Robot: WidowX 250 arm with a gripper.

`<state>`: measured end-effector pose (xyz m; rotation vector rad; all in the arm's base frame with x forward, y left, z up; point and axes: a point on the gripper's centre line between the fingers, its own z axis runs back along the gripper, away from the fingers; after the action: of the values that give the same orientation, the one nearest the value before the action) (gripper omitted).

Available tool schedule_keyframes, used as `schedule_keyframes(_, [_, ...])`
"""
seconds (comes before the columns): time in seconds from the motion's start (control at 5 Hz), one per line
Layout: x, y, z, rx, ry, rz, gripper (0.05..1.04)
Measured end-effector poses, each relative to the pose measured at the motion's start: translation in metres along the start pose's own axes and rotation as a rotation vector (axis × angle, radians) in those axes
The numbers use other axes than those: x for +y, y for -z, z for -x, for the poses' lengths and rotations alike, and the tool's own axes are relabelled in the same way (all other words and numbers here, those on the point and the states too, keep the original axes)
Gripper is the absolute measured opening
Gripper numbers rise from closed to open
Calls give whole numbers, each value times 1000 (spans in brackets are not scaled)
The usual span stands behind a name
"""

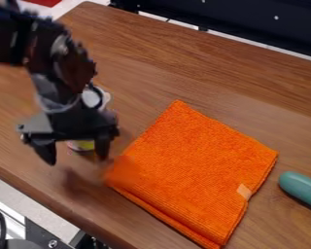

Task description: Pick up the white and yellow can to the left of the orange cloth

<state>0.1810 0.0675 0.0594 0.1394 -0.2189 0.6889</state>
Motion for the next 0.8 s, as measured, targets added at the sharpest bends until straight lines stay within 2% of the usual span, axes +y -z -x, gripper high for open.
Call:
schedule_keyframes(0.2, [-9,0,-14,-39,6,-18,998])
schedule_keyframes(0.4, [-18,-3,-32,-61,0,-7,998])
schedule_keyframes(0.8, [-30,3,-53,-86,20,23,998])
